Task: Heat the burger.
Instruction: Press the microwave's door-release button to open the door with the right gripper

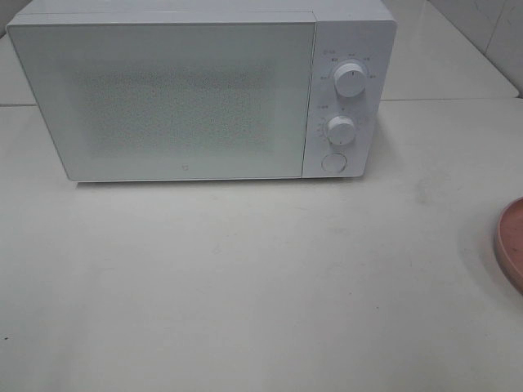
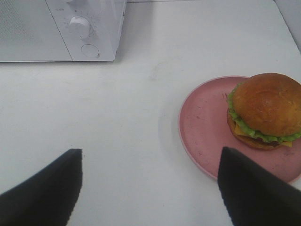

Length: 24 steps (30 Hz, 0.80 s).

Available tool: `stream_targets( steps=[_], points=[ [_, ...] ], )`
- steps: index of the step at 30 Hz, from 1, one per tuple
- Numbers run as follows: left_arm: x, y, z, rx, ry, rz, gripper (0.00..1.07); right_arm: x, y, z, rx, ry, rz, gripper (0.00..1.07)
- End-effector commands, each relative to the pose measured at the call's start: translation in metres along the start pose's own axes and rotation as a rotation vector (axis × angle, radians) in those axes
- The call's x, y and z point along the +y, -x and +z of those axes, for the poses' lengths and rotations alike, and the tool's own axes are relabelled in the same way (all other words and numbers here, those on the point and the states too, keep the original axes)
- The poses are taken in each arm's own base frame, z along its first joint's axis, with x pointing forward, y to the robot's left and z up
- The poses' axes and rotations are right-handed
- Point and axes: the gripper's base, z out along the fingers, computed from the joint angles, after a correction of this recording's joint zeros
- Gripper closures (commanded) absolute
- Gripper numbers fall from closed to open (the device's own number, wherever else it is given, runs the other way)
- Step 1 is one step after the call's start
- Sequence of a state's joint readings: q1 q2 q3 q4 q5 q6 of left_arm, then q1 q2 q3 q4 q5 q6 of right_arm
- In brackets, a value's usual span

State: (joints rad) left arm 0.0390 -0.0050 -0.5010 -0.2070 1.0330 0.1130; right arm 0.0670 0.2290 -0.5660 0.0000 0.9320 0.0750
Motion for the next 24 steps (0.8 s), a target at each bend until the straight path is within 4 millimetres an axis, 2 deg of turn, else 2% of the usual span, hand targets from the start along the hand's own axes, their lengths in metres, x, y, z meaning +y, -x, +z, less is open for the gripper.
stream_targets(
  steps=[1, 24],
  points=[
    [0.000, -0.002, -0.003, -0.030, -0.001, 0.000, 0.09, 0.001, 0.010, 0.006, -0.020, 0.005, 0.008, 0.31],
    [0.000, -0.002, -0.003, -0.030, -0.001, 0.000, 0.09, 0.004, 0.050, 0.065, -0.011, 0.003, 0.010, 0.31]
  ],
)
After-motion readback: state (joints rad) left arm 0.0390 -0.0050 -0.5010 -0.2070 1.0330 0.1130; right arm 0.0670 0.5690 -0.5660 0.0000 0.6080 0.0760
